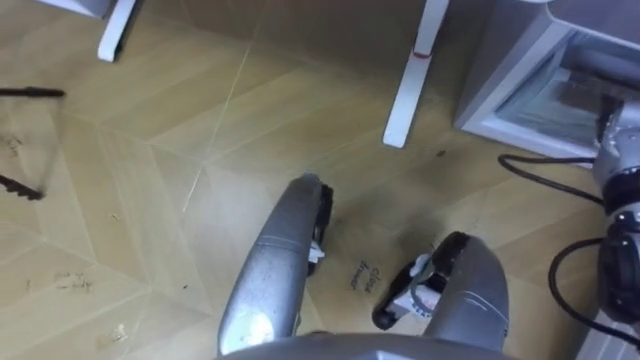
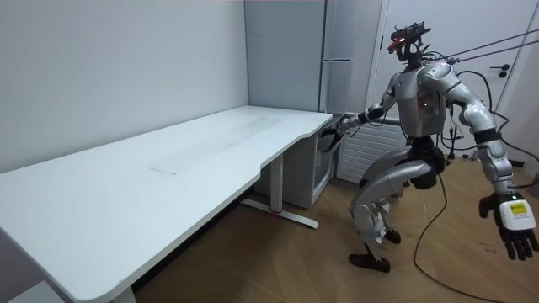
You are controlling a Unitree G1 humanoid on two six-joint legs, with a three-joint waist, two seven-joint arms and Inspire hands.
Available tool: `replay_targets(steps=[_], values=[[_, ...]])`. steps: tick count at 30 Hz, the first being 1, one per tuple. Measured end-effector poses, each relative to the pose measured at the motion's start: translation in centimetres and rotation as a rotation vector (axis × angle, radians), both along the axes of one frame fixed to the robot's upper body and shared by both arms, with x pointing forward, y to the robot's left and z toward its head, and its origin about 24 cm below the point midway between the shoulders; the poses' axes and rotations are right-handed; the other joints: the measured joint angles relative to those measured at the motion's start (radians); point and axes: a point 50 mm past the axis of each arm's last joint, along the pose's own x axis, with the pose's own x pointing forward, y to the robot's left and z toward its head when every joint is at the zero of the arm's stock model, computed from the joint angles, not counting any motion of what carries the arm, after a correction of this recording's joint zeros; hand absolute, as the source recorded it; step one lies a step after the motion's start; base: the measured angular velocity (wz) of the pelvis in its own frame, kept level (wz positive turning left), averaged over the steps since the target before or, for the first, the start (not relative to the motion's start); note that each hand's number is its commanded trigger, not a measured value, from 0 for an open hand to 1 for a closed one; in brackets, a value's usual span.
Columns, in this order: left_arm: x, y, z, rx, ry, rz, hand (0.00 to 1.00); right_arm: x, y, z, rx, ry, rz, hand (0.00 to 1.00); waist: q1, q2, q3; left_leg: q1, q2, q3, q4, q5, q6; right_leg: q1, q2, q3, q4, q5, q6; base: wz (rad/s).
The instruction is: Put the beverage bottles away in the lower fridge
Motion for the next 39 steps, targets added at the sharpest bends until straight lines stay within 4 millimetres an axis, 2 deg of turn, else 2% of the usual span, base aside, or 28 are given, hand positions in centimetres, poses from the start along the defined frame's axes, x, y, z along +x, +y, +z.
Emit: replay_targets(steps=[3, 4, 6, 7, 10, 11, 12, 15, 21, 25, 27, 30, 31, 33, 35, 36, 38, 39], values=[[0.1, 0.1, 0.0, 0.003, -0.010, -0.002, 0.00, 0.6, 0.0, 1.5, -0.021, -0.055, 0.021, 0.00, 0.000, 0.005, -0.0012, -0.003, -0.011, -0.003, -0.010, 0.013, -0.002, -0.007, -0.005, 0.000, -0.002, 0.002, 0.009, 0.09], [0.2, 0.2, 0.1, 0.010, -0.015, 0.003, 0.00, 1.0, 0.2, 2.7, -0.030, -0.091, 0.039, 0.00, -0.001, 0.005, -0.0012, -0.003, -0.014, -0.003, -0.021, 0.021, -0.002, -0.010, -0.008, 0.000, -0.008, 0.004, 0.006, 0.06], [0.3, 0.3, 0.1, 0.021, -0.026, -0.009, 0.00, 1.4, 0.8, 3.5, -0.034, -0.111, 0.065, 0.00, -0.007, 0.002, -0.0001, 0.008, -0.020, -0.003, -0.050, 0.038, -0.002, -0.002, -0.010, -0.006, -0.029, 0.017, 0.005, 0.09], [0.4, 0.3, 0.1, 0.022, -0.035, -0.017, 0.00, 1.5, 0.9, 3.5, -0.034, -0.108, 0.073, 0.00, -0.012, 0.001, 0.0001, 0.014, -0.023, -0.003, -0.068, 0.050, -0.001, 0.000, -0.010, -0.008, -0.042, 0.029, 0.010, 0.09], [0.5, 0.4, 0.2, 0.031, -0.051, -0.020, 0.00, 1.7, 1.1, 3.8, -0.033, -0.117, 0.094, 0.00, -0.021, -0.001, 0.0015, 0.017, -0.024, -0.002, -0.093, 0.067, 0.003, 0.001, -0.009, -0.014, -0.063, 0.050, -0.007, 0.02], [0.5, 0.4, 0.2, 0.040, -0.057, -0.018, 0.00, 1.7, 1.1, 3.8, -0.033, -0.116, 0.101, 0.00, -0.027, -0.003, 0.0029, 0.018, -0.024, -0.003, -0.096, 0.068, 0.004, 0.005, -0.009, -0.017, -0.066, 0.052, -0.008, 0.00], [0.5, 0.5, 0.3, 0.043, -0.060, -0.016, 0.00, 1.7, 1.2, 3.8, -0.031, -0.114, 0.106, 0.00, -0.030, 0.000, 0.0008, 0.020, -0.024, -0.003, -0.096, 0.070, 0.004, 0.007, -0.010, -0.018, -0.067, 0.052, -0.009, 0.05], [0.6, 0.5, 0.3, 0.045, -0.072, -0.020, 0.00, 1.8, 1.4, 3.8, -0.022, -0.104, 0.124, 0.00, -0.045, -0.004, 0.0028, 0.026, -0.028, 0.000, -0.101, 0.070, 0.005, 0.016, -0.018, -0.022, -0.071, 0.052, -0.008, 0.03], [0.9, 0.5, 0.3, 0.054, -0.081, -0.041, 0.00, 2.1, 2.3, 4.4, -0.012, -0.080, 0.153, 0.00, -0.075, 0.005, -0.0028, 0.028, -0.031, 0.004, -0.126, 0.078, 0.010, 0.015, -0.016, -0.024, -0.094, 0.063, -0.003, 0.00], [1.0, 0.5, 0.3, 0.057, -0.078, -0.038, 0.00, 2.2, 2.5, 4.2, -0.018, -0.065, 0.172, 0.00, -0.081, 0.005, -0.0028, 0.030, -0.029, 0.004, -0.131, 0.079, 0.011, 0.017, -0.001, -0.019, -0.109, 0.069, 0.005, -0.02], [1.4, 0.4, 0.2, 0.058, -0.081, -0.053, 0.00, 2.1, 2.3, 3.8, -0.030, -0.062, 0.177, 0.00, -0.080, 0.002, -0.0011, 0.035, -0.027, 0.004, -0.138, 0.080, 0.013, 0.020, 0.006, -0.017, -0.120, 0.074, 0.011, -0.03], [2.6, -0.3, -0.1, 0.032, -0.109, -0.099, 0.00, 1.8, 1.4, 2.2, -0.091, -0.042, 0.210, 0.00, -0.079, -0.009, 0.0051, 0.063, -0.026, 0.005, -0.178, 0.092, 0.020, 0.046, 0.017, -0.020, -0.163, 0.091, 0.023, -0.01], [3.0, -0.4, -0.1, 0.025, -0.119, -0.109, 0.00, 1.5, 1.1, 1.1, -0.124, -0.020, 0.245, 0.00, -0.080, -0.016, 0.0057, 0.081, -0.025, 0.005, -0.203, 0.099, 0.021, 0.063, 0.020, -0.025, -0.189, 0.097, 0.032, 0.00], [3.7, -0.6, -0.1, 0.014, -0.141, -0.107, 0.00, 0.6, 0.3, -0.8, -0.161, 0.024, 0.297, 0.00, -0.088, -0.029, 0.0057, 0.108, -0.029, 0.003, -0.244, 0.111, 0.024, 0.093, 0.022, -0.036, -0.229, 0.112, 0.038, 0.06], [4.3, -0.7, -0.2, -0.001, -0.150, -0.110, 0.00, -1.5, -1.1, -3.3, -0.236, 0.107, 0.373, 0.00, -0.080, -0.042, 0.0044, 0.145, -0.025, -0.001, -0.286, 0.123, 0.027, 0.137, 0.036, -0.051, -0.288, 0.138, 0.037, 0.02], [4.3, -0.7, -0.2, -0.006, -0.148, -0.105, 0.00, -2.0, -1.4, -3.8, -0.254, 0.128, 0.397, 0.00, -0.080, -0.045, 0.0047, 0.157, -0.025, -0.002, -0.295, 0.124, 0.027, 0.151, 0.040, -0.055, -0.301, 0.144, 0.037, 0.00], [4.2, -0.8, -0.2, -0.015, -0.132, -0.097, 0.00, -4.2, -2.2, -5.8, -0.315, 0.225, 0.496, 0.00, -0.089, -0.052, 0.0042, 0.193, -0.023, -0.004, -0.320, 0.124, 0.028, 0.198, 0.048, -0.072, -0.342, 0.153, 0.047, 0.02], [4.5, -0.8, -0.3, -0.018, -0.127, -0.094, 0.00, -5.9, -2.8, -7.1, -0.324, 0.290, 0.553, 0.00, -0.087, -0.060, 0.0016, 0.215, -0.020, -0.005, -0.341, 0.125, 0.029, 0.224, 0.057, -0.079, -0.375, 0.164, 0.051, 0.00]])
